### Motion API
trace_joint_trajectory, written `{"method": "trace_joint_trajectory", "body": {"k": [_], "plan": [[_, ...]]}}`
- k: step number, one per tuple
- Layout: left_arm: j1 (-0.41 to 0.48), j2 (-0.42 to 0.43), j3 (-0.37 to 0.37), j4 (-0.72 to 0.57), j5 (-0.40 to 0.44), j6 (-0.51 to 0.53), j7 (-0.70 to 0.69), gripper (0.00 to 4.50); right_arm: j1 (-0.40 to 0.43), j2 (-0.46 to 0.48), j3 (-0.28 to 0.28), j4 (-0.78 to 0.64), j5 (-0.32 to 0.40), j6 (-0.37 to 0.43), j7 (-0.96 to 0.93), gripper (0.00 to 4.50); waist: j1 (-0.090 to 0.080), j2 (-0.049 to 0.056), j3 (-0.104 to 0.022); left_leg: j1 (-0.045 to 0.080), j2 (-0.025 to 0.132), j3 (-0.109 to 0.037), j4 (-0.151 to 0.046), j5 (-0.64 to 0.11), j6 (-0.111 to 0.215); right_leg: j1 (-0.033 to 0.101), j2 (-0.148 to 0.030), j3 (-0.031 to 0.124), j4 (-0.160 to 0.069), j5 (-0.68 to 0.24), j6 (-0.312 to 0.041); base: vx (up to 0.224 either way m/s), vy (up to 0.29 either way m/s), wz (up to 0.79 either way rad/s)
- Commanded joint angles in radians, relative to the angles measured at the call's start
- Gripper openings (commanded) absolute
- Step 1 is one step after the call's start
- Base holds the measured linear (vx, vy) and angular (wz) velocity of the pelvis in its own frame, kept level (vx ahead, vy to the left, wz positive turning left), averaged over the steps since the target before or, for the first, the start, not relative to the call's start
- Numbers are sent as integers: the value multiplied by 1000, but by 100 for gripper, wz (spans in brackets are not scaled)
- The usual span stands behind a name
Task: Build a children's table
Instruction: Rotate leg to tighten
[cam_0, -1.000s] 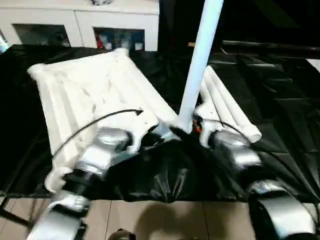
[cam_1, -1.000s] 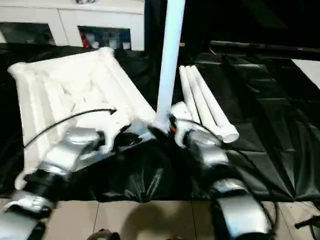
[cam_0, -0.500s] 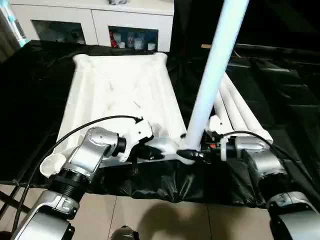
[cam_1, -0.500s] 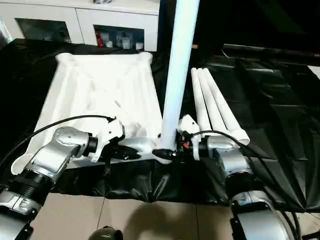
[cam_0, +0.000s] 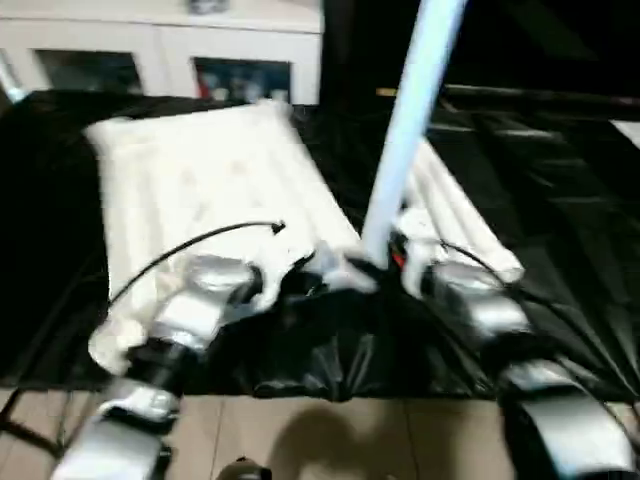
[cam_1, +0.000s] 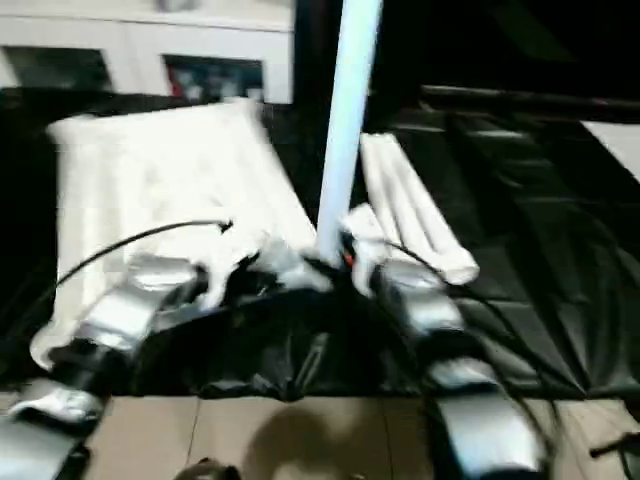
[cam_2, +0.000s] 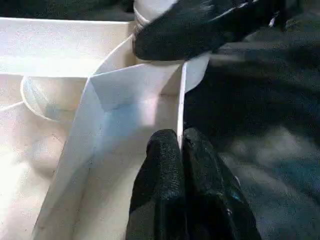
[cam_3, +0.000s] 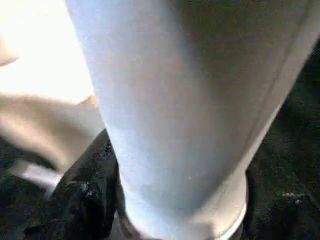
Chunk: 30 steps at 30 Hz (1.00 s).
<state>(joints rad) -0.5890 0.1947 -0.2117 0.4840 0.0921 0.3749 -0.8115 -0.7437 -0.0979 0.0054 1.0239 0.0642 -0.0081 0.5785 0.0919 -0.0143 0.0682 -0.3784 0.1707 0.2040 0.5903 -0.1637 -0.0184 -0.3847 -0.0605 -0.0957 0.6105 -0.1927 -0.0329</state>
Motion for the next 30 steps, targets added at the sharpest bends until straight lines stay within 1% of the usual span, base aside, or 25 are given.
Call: {"method": "trace_joint_trajectory", "body": {"k": [1, 2, 3, 4, 5, 6, 9, 10, 11, 14, 15, 16, 17, 18, 19, 20, 21, 23, 24, 25, 26, 27, 28, 29, 30], "plan": [[-48, -57, 20, -41, -9, 12, 106, 0, 3, 73, 39, 78, -42, 33, -58, 272, 2, 3, -69, 26, 82, -50, -77, -292, -30, 31, -125, 74, -90, -305, -200, 0, 0, 0], [-46, -70, 18, -48, -7, 20, 119, 0, -6, 85, 39, 93, -45, 32, -71, 272, 3, 4, -70, 25, 80, -47, -74, -275, -18, 33, -125, 74, -90, -287, -199, 0, 0, 0], [-45, -78, 16, -53, -5, 24, 127, 0, -12, 93, 39, 104, -49, 28, -77, 328, 4, -2, -73, 21, 79, -46, -71, -244, -4, 37, -126, 74, -86, -260, -201, 0, 0, 0], [-42, -84, 10, -60, -8, 19, 122, 0, -17, 99, 41, 111, -53, 23, -80, 342, 5, -4, -73, 20, 78, -44, -70, -229, 4, 38, -124, 73, -85, -248, -201, 0, 0, 0], [-39, -89, 5, -66, -12, 17, 113, 0, -21, 103, 40, 116, -51, 23, -72, 342, 6, -1, -73, 18, 78, -44, -70, -205, 15, 38, -123, 73, -82, -224, -202, 0, 0, 0], [-37, -90, -1, -70, -14, 12, 106, 0, -26, 107, 38, 121, -49, 18, -66, 348, 6, -1, -75, 17, 78, -43, -69, -191, 24, 40, -122, 72, -79, -198, -204, 0, 0, 0], [-31, -82, -9, -79, -19, 4, 87, 0, -34, 104, 45, 125, -54, -5, -57, 387, 5, -1, -74, 18, 80, -43, -69, -192, 29, 39, -121, 71, -78, -194, -209, 0, 0, 0], [-31, -82, -9, -79, -19, 4, 87, 0, -34, 104, 45, 125, -54, -5, -57, 387, 4, 0, -72, 19, 81, -43, -70, -204, 27, 37, -120, 70, -80, -205, -209, 0, 0, 0], [-23, -63, -18, -93, -30, -8, 40, 0, -39, 90, 52, 121, -56, -44, -15, 387, 3, 4, -72, 20, 82, -44, -71, -223, 21, 36, -121, 70, -82, -224, -206, 0, 0, 0], [-18, -36, -29, -99, -40, -14, -8, 0, -25, 69, 64, 97, -42, -90, 114, 387, 2, 2, -73, 18, 81, -43, -70, -225, 23, 39, -121, 71, -81, -216, -205, 0, 0, 0], [-16, -21, -35, -100, -47, -23, -41, 0, -8, 56, 73, 68, -32, -102, 204, 387, 3, 4, -73, 16, 81, -43, -68, -216, 31, 40, -123, 72, -79, -202, -211, 0, 0, 0], [-14, -11, -38, -100, -51, -30, -63, 0, 4, 47, 79, 49, -26, -110, 262, 387, 5, 3, -74, 17, 80, -42, -67, -212, 36, 42, -121, 71, -79, -192, -212, 0, 0, 0], [-14, -11, -38, -100, -51, -30, -63, 0, 4, 47, 79, 49, -26, -110, 262, 387, 7, 3, -74, 15, 82, -42, -66, -200, 47, 42, -120, 71, -75, -169, -215, 0, 0, 0], [-8, 15, -49, -104, -59, -40, -119, 0, 35, 24, 96, 1, -14, -120, 372, 387, 11, 3, -75, 15, 84, -41, -66, -191, 57, 43, -117, 69, -72, -152, -218, 0, 0, 0], [-4, 34, -55, -105, -66, -56, -160, 0, 57, 3, 108, -36, 1, -115, 446, 387, 12, 6, -76, 15, 85, -41, -66, -188, 59, 42, -116, 69, -69, -144, -221, 0, 0, 0], [-3, 38, -56, -105, -68, -58, -168, 0, 61, -1, 110, -43, 4, -114, 461, 387, 14, 6, -74, 14, 85, -40, -66, -187, 65, 42, -115, 68, -72, -142, -221, 0, 0, 0], [-1, 48, -58, -103, -70, -63, -185, 0, 70, -12, 115, -58, 11, -104, 496, 387, 18, 7, -74, 17, 87, -39, -67, -194, 65, 39, -114, 67, -72, -146, -230, 0, 0, 0], [3, 67, -62, -99, -76, -76, -222, 0, 87, -34, 122, -85, 25, -89, 564, 387, 22, 9, -73, 20, 88, -39, -67, -219, 52, 37, -117, 68, -75, -187, -231, 0, 0, 0], [5, 78, -63, -99, -80, -79, -245, 0, 97, -48, 127, -103, 32, -81, 602, 387, 24, 9, -71, 20, 87, -40, -68, -230, 48, 38, -117, 67, -78, -208, -227, 0, 0, 0], [8, 96, -67, -97, -85, -91, -277, 0, 114, -70, 139, -133, 43, -69, 664, 387, 28, 12, -71, 23, 88, -40, -68, -245, 39, 36, -118, 68, -80, -234, -220, 0, 0, 0], [8, 100, -67, -96, -86, -94, -285, 0, 118, -76, 142, -139, 44, -68, 678, 387, 30, 11, -71, 24, 88, -40, -69, -251, 40, 36, -116, 68, -83, -242, -215, 0, 0, 0], [8, 106, -68, -95, -87, -99, -295, 0, 122, -83, 146, -146, 44, -66, 696, 363, 36, 11, -71, 25, 90, -41, -70, -256, 34, 34, -117, 69, -80, -245, -213, 0, 0, 0], [8, 112, -67, -93, -91, -102, -309, 0, 129, -92, 151, -158, 42, -64, 719, 363, 36, 11, -72, 25, 91, -41, -71, -256, 31, 34, -118, 69, -80, -243, -214, 0, 0, 0], [6, 125, -68, -87, -92, -106, -329, 0, 140, -106, 161, -179, 40, -57, 748, 363, 41, 11, -72, 27, 91, -41, -71, -256, 28, 33, -117, 69, -81, -244, -214, 0, 0, 0], [5, 134, -68, -82, -94, -111, -345, 0, 151, -117, 167, -201, 40, -47, 773, 351, 46, 10, -72, 27, 90, -41, -71, -247, 28, 33, -117, 70, -79, -235, -212, 0, 0, 0]]}}
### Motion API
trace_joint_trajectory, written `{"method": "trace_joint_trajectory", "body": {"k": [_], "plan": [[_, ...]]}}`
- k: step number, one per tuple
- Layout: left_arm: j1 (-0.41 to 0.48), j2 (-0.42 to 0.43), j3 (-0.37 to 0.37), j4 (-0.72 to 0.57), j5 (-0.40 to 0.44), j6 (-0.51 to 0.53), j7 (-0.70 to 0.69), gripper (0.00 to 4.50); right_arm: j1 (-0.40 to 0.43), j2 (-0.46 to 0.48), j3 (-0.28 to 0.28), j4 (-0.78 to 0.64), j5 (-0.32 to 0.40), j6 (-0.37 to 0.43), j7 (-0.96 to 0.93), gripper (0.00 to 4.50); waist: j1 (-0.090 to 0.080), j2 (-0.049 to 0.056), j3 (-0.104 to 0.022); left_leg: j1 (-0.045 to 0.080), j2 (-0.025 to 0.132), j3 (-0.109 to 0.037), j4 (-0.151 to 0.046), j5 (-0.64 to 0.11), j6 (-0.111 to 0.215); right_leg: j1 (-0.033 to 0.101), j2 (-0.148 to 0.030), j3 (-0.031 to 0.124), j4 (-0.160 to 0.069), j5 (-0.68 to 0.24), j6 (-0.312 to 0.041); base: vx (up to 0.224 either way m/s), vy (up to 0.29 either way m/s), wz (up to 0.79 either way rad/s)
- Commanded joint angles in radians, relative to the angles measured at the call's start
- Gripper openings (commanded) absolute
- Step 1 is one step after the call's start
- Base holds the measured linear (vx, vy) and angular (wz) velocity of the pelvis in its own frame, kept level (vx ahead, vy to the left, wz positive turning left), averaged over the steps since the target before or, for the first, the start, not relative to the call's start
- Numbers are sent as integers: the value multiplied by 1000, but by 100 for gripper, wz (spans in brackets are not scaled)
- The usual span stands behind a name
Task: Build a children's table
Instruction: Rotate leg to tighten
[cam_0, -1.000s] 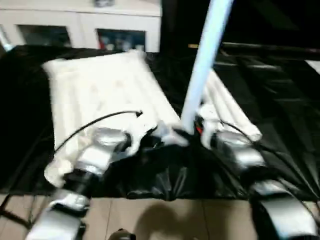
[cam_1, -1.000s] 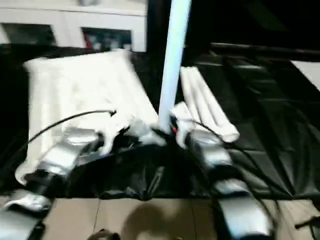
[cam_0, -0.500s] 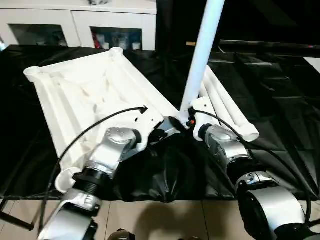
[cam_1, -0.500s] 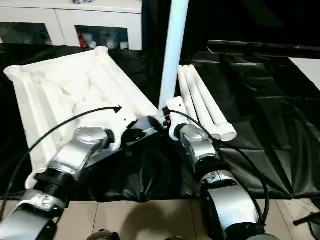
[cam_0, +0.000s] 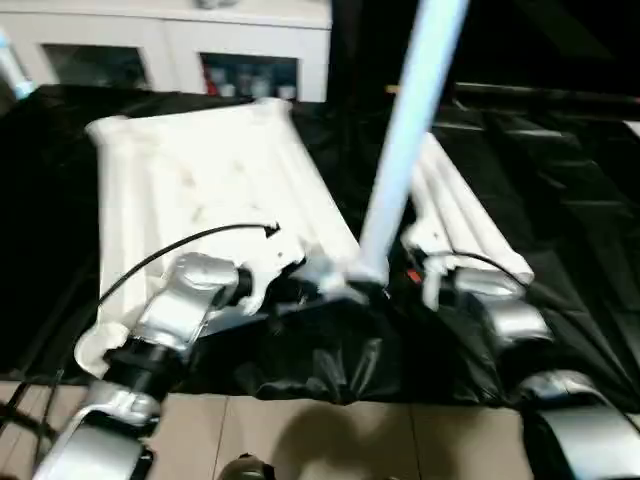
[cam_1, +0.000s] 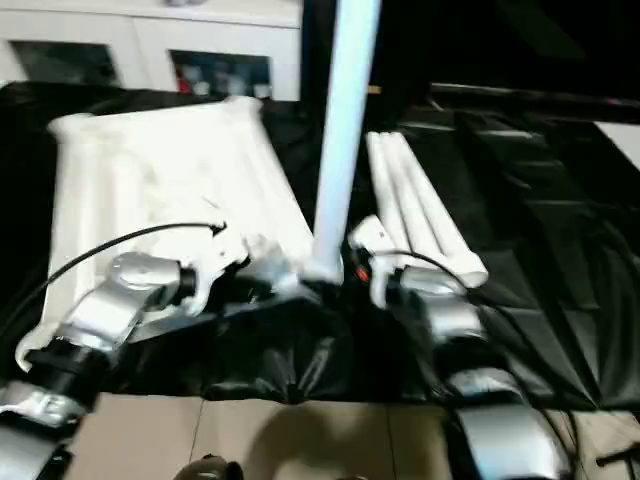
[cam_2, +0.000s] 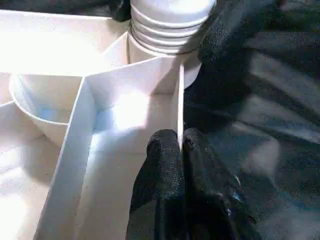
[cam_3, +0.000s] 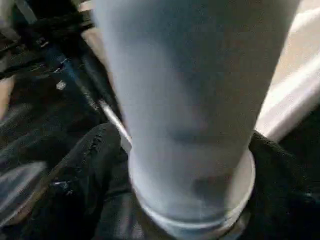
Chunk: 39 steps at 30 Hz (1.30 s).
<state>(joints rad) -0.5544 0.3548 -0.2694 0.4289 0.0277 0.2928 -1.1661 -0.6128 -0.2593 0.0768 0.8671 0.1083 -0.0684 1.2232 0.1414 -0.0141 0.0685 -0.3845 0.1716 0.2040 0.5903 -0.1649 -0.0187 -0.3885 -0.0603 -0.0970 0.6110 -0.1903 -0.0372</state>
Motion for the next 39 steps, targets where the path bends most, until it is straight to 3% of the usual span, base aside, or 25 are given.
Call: {"method": "trace_joint_trajectory", "body": {"k": [1, 8, 11, 14, 17, 20, 22, 23, 24, 25, 26, 28, 30, 33, 35, 39], "plan": [[-32, -12, -14, -18, -25, -33, -8, 0, 34, 32, 104, -72, -4, 28, 160, 341, -1, 11, -74, 33, 89, -41, -70, -243, 28, 37, -117, 71, -77, -231, -209, 0, 0, 0], [-33, 0, -13, -11, -28, -41, -23, 0, 48, 28, 117, -104, -3, 51, 175, 284, 4, 8, -73, 30, 88, -43, -71, -244, 21, 38, -122, 71, -80, -256, -204, 0, 0, 0], [-39, -31, 7, -4, -10, -22, 67, 0, 15, 77, 91, -34, -37, 41, 10, 276, 0, 7, -72, 30, 88, -44, -72, -247, 12, 37, -123, 71, -81, -270, -201, 0, 0, 0], [-60, -69, 30, 19, 12, 5, 187, 0, -36, 125, 60, 64, -86, 33, -228, 272, -14, 6, -66, 33, 85, -50, -75, -286, -18, 35, -129, 71, -89, -351, -194, 0, 0, 0], [-78, -114, 62, 32, 28, 48, 312, 0, -91, 179, 17, 159, -96, 55, -470, 271, -40, 7, -63, 38, 83, -58, -80, -352, -53, 32, -126, 67, -98, -436, -170, 0, 0, 0], [-87, -145, 85, 28, 41, 90, 401, 0, -123, 215, -13, 205, -84, 70, -590, 270, -42, 9, -67, 41, 83, -54, -77, -336, -44, 30, -127, 74, -99, -389, -173, 0, 0, 0], [-86, -179, 101, -1, 61, 155, 485, 0, -157, 252, -37, 256, -76, 91, -713, 270, -46, 8, -70, 38, 84, -51, -77, -294, -42, 32, -123, 74, -87, -305, -199, 0, 0, 0], [-78, -200, 102, -27, 68, 181, 512, 0, -175, 271, -51, 287, -76, 89, -750, 270, -48, 1, -70, 36, 80, -47, -74, -282, -30, 34, -124, 74, -88, -298, -197, 0, 0, 0], [-78, -202, 101, -30, 68, 182, 513, 0, -176, 272, -51, 289, -76, 88, -752, 270, -45, 3, -71, 34, 79, -46, -71, -265, -18, 36, -126, 75, -90, -291, -194, 0, 0, 0], [-66, -221, 90, -52, 65, 187, 514, 0, -186, 286, -60, 310, -76, 72, -756, 270, -46, -8, -73, 30, 78, -43, -70, -248, -9, 39, -126, 75, -89, -278, -191, 0, 0, 0], [-61, -227, 84, -58, 62, 184, 509, 0, -189, 290, -66, 316, -71, 73, -753, 270, -44, -5, -74, 27, 78, -44, -69, -226, -2, 42, -127, 75, -84, -259, -193, 0, 0, 0], [-57, -226, 69, -55, 60, 166, 496, 0, -198, 293, -71, 326, -67, 66, -757, 340, -44, -5, -80, 21, 77, -41, -65, -146, 33, 45, -119, 72, -69, -138, -209, 0, 0, 0], [-56, -222, 59, -51, 61, 159, 490, 0, -201, 289, -65, 327, -78, 48, -772, 342, -43, -3, -82, 19, 76, -40, -62, -123, 50, 44, -118, 70, -64, -95, -218, 0, 0, 0], [-53, -221, 47, -59, 62, 172, 482, 0, -208, 280, -72, 336, -85, 8, -793, 362, -46, 4, -77, 24, 79, -40, -64, -172, 36, 40, -119, 70, -73, -145, -218, 0, 0, 0], [-54, -223, 49, -57, 63, 182, 488, 0, -201, 265, -86, 317, -69, -29, -754, 362, -46, 2, -76, 24, 80, -40, -66, -198, 24, 41, -120, 71, -77, -173, -210, 0, 0, 0], [-66, -224, 57, -34, 75, 189, 525, 0, -157, 217, -99, 225, -39, -78, -649, 362, -41, 2, -80, 22, 80, -40, -63, -174, 38, 45, -118, 71, -70, -118, -212, 0, 0, 0]]}}
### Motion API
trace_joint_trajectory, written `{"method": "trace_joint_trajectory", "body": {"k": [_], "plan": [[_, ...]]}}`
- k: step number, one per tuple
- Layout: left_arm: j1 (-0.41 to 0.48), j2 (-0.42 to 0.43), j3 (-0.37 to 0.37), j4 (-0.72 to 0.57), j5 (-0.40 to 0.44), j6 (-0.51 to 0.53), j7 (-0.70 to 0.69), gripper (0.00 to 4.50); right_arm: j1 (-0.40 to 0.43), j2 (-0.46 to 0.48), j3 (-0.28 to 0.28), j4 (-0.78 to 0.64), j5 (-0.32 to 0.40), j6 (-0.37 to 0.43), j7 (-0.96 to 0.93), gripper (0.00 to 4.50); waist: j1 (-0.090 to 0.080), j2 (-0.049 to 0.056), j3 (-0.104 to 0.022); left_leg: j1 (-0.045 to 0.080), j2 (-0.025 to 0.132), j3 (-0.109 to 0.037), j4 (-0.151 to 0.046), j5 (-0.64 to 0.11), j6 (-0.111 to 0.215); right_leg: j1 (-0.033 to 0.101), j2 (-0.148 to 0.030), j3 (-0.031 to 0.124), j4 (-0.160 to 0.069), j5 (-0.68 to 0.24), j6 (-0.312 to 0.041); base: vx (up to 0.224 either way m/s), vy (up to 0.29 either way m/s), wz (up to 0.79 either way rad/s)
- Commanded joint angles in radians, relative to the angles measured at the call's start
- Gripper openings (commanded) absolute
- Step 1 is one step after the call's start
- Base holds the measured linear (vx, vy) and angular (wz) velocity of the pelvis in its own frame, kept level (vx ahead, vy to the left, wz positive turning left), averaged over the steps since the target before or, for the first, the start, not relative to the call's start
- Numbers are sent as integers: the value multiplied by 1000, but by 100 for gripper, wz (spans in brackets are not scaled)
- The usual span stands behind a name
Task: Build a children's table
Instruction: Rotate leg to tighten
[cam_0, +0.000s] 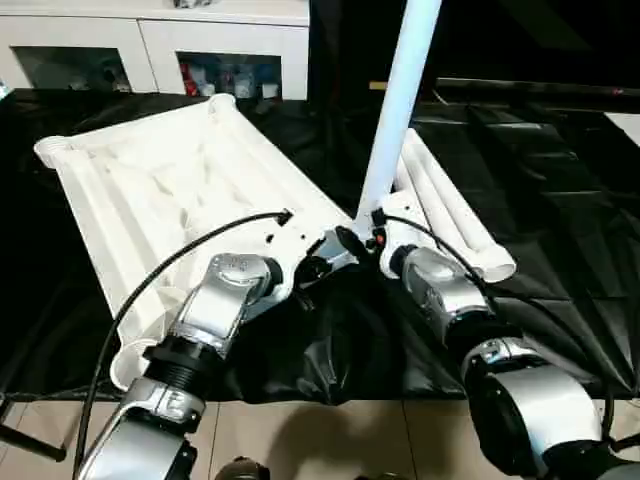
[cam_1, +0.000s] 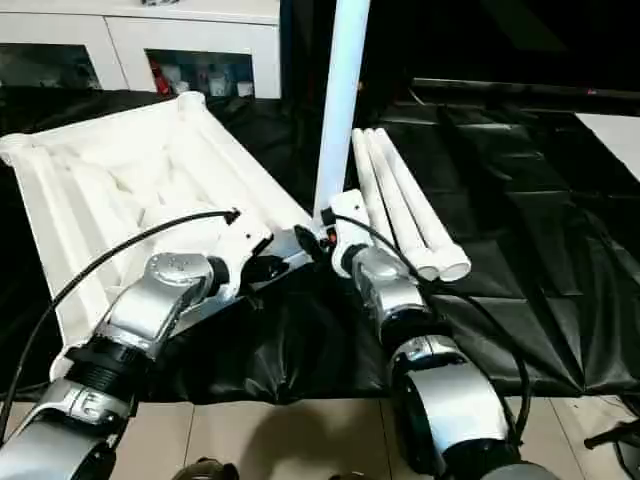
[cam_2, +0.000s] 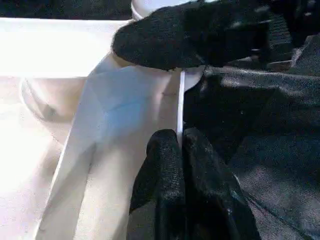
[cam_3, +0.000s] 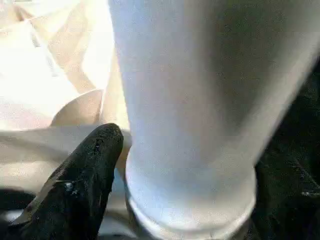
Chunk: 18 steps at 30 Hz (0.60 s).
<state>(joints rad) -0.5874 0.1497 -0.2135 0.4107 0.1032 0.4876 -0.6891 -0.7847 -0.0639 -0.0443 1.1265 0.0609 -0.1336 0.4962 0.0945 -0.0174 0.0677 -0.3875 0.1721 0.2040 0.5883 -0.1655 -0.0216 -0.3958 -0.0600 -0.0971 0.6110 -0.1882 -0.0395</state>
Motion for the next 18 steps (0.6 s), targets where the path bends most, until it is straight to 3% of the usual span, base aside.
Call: {"method": "trace_joint_trajectory", "body": {"k": [1, 4, 11, 12, 14, 18], "plan": [[-33, -19, 1, -13, 1, -6, 52, 0, 30, 8, 25, -60, 11, -11, 95, 362, 6, 5, -78, 23, 79, -40, -62, -168, 47, 54, -117, 71, -69, -110, -211, 0, 0, 0], [-39, -22, 5, 5, 8, -4, 79, 0, 93, -44, 38, -166, 5, -12, 120, 362, 11, -1, -80, 20, 77, -40, -58, -134, 73, 57, -116, 69, -65, -71, -215, 0, 0, 0], [-45, -24, 10, 23, 18, -37, 112, 0, 221, -117, 34, -425, 55, 80, 201, 362, 14, -8, -77, 18, 74, -41, -57, -142, 94, 56, -113, 67, -76, -148, -186, 0, 0, 0], [-45, -27, 17, 20, 11, -45, 113, 44, 235, -123, 31, -459, 65, 100, 208, 372, 14, -11, -79, 19, 76, -42, -56, -141, 93, 55, -115, 66, -74, -149, -187, 0, 0, 0], [-46, -35, 37, 1, -18, -57, 106, 55, 267, -134, 27, -538, 85, 145, 214, 372, 14, -16, -78, 17, 75, -41, -56, -135, 98, 55, -114, 66, -75, -150, -185, 0, 0, 0], [-58, -22, 68, -42, -38, -79, 115, 73, 301, -143, 42, -613, 75, 184, 203, 372, 25, -9, -77, 21, 77, -41, -56, -137, 85, 49, -115, 66, -78, -169, -185, 0, 0, 0]]}}
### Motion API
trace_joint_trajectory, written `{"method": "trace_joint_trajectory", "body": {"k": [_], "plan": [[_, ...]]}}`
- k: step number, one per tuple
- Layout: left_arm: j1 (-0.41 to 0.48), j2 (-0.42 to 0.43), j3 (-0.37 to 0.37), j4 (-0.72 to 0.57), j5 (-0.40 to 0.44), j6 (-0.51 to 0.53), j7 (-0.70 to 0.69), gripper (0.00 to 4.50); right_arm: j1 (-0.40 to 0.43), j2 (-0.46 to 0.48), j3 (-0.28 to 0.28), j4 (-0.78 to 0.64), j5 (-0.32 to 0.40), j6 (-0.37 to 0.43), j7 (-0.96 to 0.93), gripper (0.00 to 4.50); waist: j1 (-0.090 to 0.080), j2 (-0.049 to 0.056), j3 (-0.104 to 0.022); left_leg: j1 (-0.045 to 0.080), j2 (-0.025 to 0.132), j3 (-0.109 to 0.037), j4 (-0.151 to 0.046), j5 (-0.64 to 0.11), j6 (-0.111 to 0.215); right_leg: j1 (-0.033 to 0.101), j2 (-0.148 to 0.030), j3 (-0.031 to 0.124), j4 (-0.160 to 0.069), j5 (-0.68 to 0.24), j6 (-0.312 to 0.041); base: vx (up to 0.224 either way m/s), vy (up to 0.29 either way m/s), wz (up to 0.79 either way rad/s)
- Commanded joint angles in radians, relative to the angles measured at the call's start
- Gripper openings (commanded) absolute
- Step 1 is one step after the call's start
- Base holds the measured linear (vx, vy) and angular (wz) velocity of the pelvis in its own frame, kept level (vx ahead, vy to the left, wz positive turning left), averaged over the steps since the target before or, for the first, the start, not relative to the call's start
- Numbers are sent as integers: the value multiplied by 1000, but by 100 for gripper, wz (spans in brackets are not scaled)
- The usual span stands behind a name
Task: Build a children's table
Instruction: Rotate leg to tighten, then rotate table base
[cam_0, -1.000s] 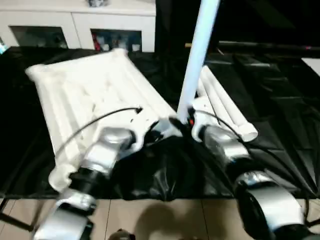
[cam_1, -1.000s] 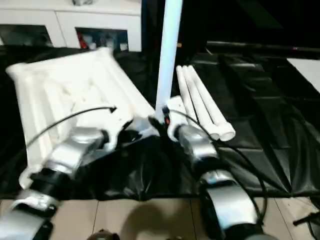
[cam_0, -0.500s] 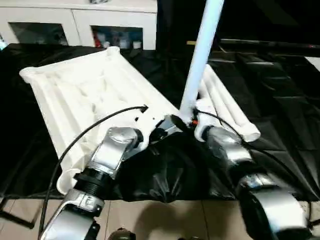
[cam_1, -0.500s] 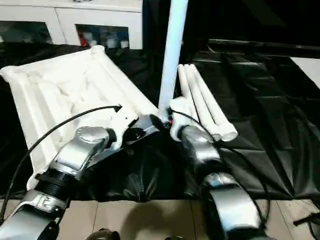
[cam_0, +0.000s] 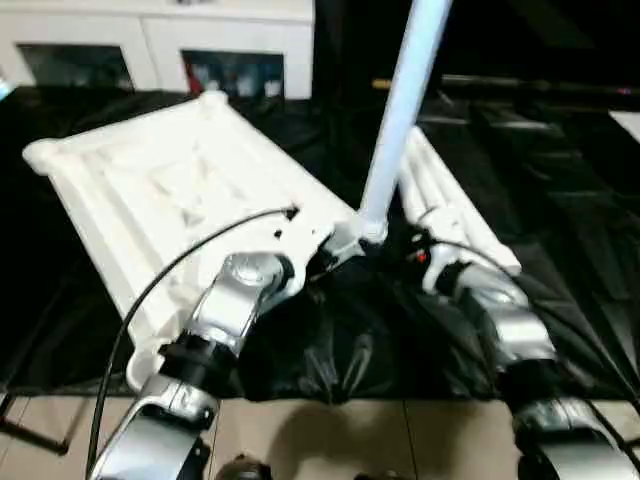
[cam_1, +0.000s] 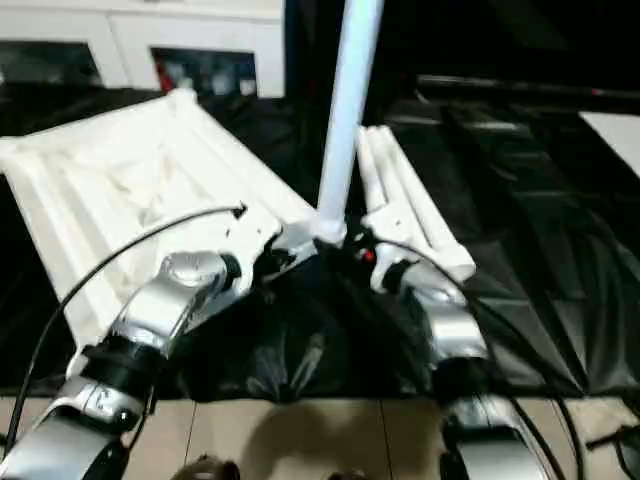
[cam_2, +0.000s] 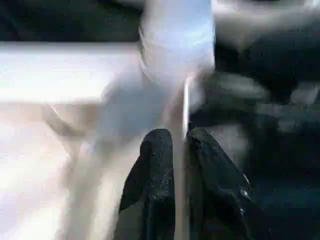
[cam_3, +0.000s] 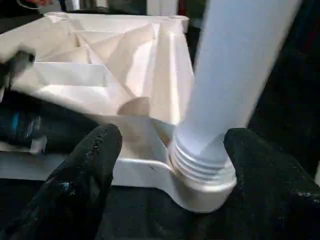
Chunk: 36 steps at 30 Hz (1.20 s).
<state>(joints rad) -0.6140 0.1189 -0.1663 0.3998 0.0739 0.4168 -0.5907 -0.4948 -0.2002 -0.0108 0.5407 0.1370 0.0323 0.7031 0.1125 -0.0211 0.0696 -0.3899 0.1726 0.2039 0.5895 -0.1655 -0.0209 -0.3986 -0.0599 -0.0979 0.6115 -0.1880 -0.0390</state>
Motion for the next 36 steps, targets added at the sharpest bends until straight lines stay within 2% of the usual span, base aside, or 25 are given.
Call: {"method": "trace_joint_trajectory", "body": {"k": [1, 4, 6, 7, 9, 10, 11, 12, 13, 14, 15, 17, 18, 21, 22, 23, 24, 27, 28, 29, 30, 32, 34, 35, 36], "plan": [[-38, 23, 32, -41, -6, 0, 26, 73, 15, -9, 10, -35, -12, 26, -16, 372, 8, -2, -78, 25, 76, -40, -58, -145, 81, 50, -114, 67, -80, -177, -183, 0, 0, 0], [-69, 92, 102, -75, -5, 41, 66, 73, 22, -13, 13, -64, -20, 69, -27, 372, 6, -2, -77, 27, 76, -43, -61, -166, 58, 50, -114, 66, -80, -200, -174, 0, 0, 0], [-75, 112, 119, -80, -8, 42, 70, 73, 27, -14, 15, -80, -17, 85, -23, 372, 7, -1, -77, 28, 75, -43, -61, -162, 52, 51, -113, 67, -79, -203, -164, 0, 0, 0], [-82, 152, 135, -84, 2, 48, 73, 73, 38, -18, 34, -111, -18, 113, -9, 372, 6, 4, -77, 27, 75, -44, -61, -160, 51, 50, -112, 67, -77, -197, -165, 0, 0, 0], [-90, 237, 158, -89, 27, 57, 70, 73, 58, -26, 78, -158, -26, 161, 22, 372, 7, 8, -79, 29, 75, -45, -61, -154, 47, 48, -108, 67, -74, -174, -161, 0, 0, 0], [-86, 322, 168, -80, 64, 63, 69, 73, 69, -25, 112, -174, -36, 187, 37, 372, 5, 9, -80, 27, 75, -46, -62, -151, 48, 50, -107, 67, -70, -155, -157, 0, 0, 0], [-85, 334, 167, -79, 70, 64, 68, 73, 70, -25, 115, -175, -38, 191, 38, 372, 5, 8, -79, 26, 74, -47, -63, -155, 48, 49, -107, 67, -70, -154, -154, 0, 0, 0], [-75, 380, 161, -75, 93, 64, 55, 64, 71, -23, 126, -174, -41, 205, 41, 343, -1, 10, -78, 29, 75, -47, -64, -167, 37, 47, -108, 68, -71, -168, -152, 0, 0, 0], [-51, 446, 143, -76, 123, 80, 23, 64, 69, -15, 133, -169, -40, 226, 39, 343, -2, 11, -77, 31, 75, -46, -64, -172, 33, 46, -108, 69, -73, -175, -155, 0, 0, 0], [-49, 450, 141, -76, 125, 81, 20, 49, 69, -15, 133, -169, -39, 227, 39, 336, 0, 13, -76, 33, 75, -46, -65, -179, 24, 44, -109, 70, -74, -192, -158, 0, 0, 0], [-31, 482, 130, -83, 136, 99, -4, 40, 66, -9, 134, -166, -37, 241, 35, 333, 0, 10, -75, 34, 77, -45, -66, -184, 17, 42, -109, 70, -74, -198, -159, 0, 0, 0], [15, 545, 106, -86, 171, 113, -27, 40, 58, -2, 143, -156, -50, 253, 23, 316, 2, 10, -72, 38, 80, -46, -71, -216, -5, 36, -111, 73, -74, -226, -157, 0, 0, 0], [31, 560, 102, -90, 180, 127, -27, 19, 54, -2, 148, -155, -53, 263, 24, 295, 4, 11, -73, 40, 81, -47, -73, -225, -14, 36, -112, 74, -73, -235, -155, 0, 0, 0], [65, 581, 72, -106, 180, 166, -33, 1, 46, -4, 163, -150, -62, 282, 19, 284, 12, 12, -72, 47, 83, -46, -75, -251, -37, 30, -112, 75, -76, -238, -154, 0, 0, 0], [76, 587, 57, -108, 183, 174, -39, 1, 41, -4, 168, -142, -66, 283, 15, 284, 13, 12, -71, 47, 82, -46, -76, -260, -42, 29, -113, 75, -76, -240, -153, 0, 0, 0], [85, 592, 45, -107, 192, 178, -45, 0, 34, -3, 172, -129, -73, 282, 6, 256, 14, 10, -71, 46, 82, -48, -78, -275, -49, 31, -114, 75, -77, -250, -148, 0, 0, 0], [95, 597, 32, -105, 204, 182, -50, 0, 25, 0, 176, -110, -80, 283, -6, 256, 13, 8, -71, 42, 81, -49, -79, -275, -53, 34, -115, 76, -77, -252, -146, 0, 0, 0], [122, 616, -3, -109, 231, 189, -83, 0, -11, 17, 175, -45, -95, 271, -34, 231, 14, 6, -72, 43, 80, -50, -77, -270, -52, 35, -120, 78, -79, -257, -147, 0, 0, 0], [128, 618, -7, -115, 231, 195, -92, 0, -20, 21, 175, -29, -97, 268, -38, 215, 11, 5, -72, 39, 78, -49, -78, -264, -51, 38, -119, 78, -77, -260, -147, 0, 0, 0], [133, 618, -10, -123, 229, 201, -99, 0, -29, 23, 178, -15, -101, 264, -41, 207, 11, 1, -74, 40, 79, -48, -75, -245, -47, 38, -121, 79, -74, -242, -153, 0, 0, 0], [138, 618, -15, -132, 223, 204, -114, 0, -37, 26, 177, -5, -101, 262, -44, 203, 13, 3, -74, 41, 79, -47, -73, -233, -41, 37, -119, 79, -74, -226, -155, 0, 0, 0], [159, 622, -41, -167, 201, 204, -171, 0, -63, 38, 175, 31, -105, 249, -55, 197, 12, 2, -74, 39, 79, -46, -73, -219, -36, 39, -119, 77, -72, -211, -165, 0, 0, 0], [195, 642, -93, -227, 168, 189, -269, 0, -96, 53, 177, 97, -115, 221, -73, 167, 11, 5, -75, 40, 81, -48, -73, -221, -42, 37, -120, 77, -69, -209, -172, 0, 0, 0], [204, 648, -105, -240, 161, 189, -292, 0, -104, 58, 177, 115, -116, 213, -78, 167, 10, 5, -74, 41, 82, -48, -74, -228, -44, 35, -121, 78, -70, -214, -175, 0, 0, 0], [210, 653, -115, -250, 156, 189, -309, 0, -110, 61, 177, 128, -117, 207, -82, 159, 4, 5, -71, 39, 77, -47, -75, -240, -47, 38, -116, 77, -71, -214, -174, 0, 0, 0]]}}
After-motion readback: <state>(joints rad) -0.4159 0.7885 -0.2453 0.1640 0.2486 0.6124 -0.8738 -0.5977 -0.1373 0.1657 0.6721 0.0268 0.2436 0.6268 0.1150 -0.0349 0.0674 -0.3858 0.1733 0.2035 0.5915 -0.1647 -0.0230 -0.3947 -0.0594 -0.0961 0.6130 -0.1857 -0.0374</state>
